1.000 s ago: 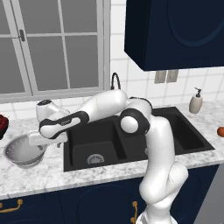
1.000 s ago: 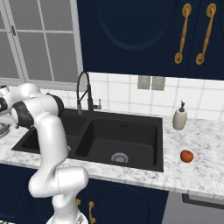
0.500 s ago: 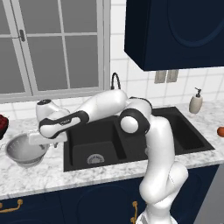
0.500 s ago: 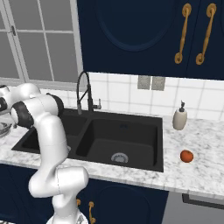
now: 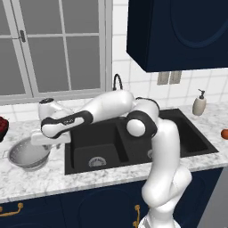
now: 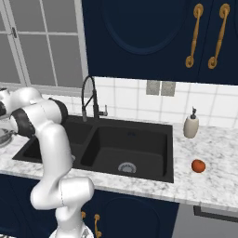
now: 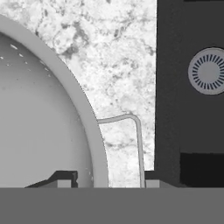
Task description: Put the colander in the sink, put the orange in the colander, and turn on the sink faucet and pour water over the colander.
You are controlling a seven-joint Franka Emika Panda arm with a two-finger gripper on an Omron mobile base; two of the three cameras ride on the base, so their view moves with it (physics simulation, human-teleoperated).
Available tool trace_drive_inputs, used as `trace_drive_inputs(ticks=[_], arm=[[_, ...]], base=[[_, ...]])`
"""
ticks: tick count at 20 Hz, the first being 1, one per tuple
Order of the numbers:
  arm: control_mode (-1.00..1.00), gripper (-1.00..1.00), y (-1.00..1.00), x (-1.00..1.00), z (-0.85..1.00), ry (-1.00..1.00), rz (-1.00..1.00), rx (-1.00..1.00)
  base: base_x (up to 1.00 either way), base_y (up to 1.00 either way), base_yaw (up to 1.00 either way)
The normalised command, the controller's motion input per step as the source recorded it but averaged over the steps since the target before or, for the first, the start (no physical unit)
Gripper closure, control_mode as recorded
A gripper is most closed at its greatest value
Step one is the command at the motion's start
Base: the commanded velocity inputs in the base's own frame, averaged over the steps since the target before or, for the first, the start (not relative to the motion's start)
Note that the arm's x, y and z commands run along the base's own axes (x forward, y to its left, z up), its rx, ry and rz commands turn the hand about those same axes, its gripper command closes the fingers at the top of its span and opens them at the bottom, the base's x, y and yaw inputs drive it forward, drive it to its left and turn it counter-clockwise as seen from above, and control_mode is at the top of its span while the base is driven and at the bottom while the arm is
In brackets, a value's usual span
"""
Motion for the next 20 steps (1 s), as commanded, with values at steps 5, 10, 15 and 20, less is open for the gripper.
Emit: trace_drive_inputs(ticks=[5, 10, 15, 20], arm=[[-1.0, 1.0, -0.34, -0.12, 0.26, 0.0, -0.14, 0.09], [-1.0, 1.0, -0.59, -0.3, 0.15, 0.0, -0.22, 0.11], [-1.0, 1.0, -0.95, -0.41, 0.0, 0.0, -0.32, 0.11], [-1.0, 1.0, -1.0, -0.27, 0.0, 0.01, -0.42, 0.14]], base=[[0.0, 0.0, 0.0], [0.0, 0.0, 0.0], [0.0, 0.0, 0.0], [0.0, 0.0, 0.0]])
